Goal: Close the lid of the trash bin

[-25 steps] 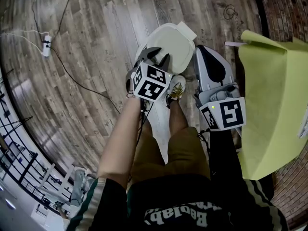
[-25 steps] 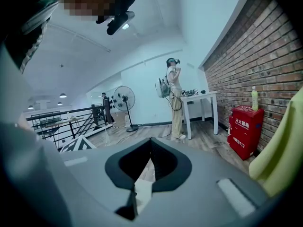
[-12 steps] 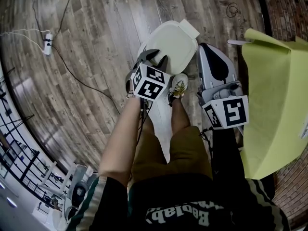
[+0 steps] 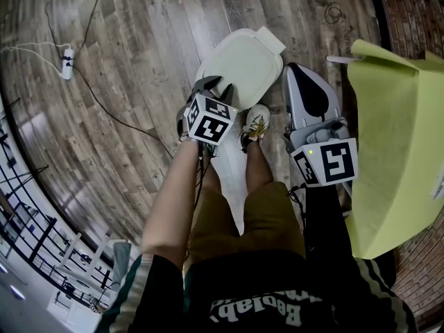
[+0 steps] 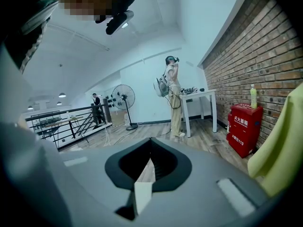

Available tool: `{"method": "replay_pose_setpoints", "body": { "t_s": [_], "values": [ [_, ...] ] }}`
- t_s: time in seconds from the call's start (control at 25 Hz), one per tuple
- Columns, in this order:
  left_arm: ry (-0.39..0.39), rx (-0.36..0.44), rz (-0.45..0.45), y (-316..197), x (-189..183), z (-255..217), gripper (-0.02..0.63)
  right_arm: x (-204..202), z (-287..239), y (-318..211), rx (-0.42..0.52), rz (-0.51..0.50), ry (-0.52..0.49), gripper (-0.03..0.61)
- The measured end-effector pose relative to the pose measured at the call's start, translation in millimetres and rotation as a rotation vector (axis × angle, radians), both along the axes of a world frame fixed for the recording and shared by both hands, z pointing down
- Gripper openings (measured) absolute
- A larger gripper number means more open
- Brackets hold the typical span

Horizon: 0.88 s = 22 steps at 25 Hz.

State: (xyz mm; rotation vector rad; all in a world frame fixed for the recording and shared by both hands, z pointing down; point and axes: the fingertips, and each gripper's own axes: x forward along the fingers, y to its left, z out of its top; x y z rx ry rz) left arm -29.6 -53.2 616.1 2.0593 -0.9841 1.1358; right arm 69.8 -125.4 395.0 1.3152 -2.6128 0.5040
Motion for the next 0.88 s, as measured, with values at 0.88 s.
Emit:
{"method": "replay_pose_setpoints", "body": {
  "t_s": [0.88],
  "values": [
    [-0.037,-0.115,-0.025,31,-20,54,0.129,9,13,1,-0.019,-0.007,0.023,0.014]
  ]
}}
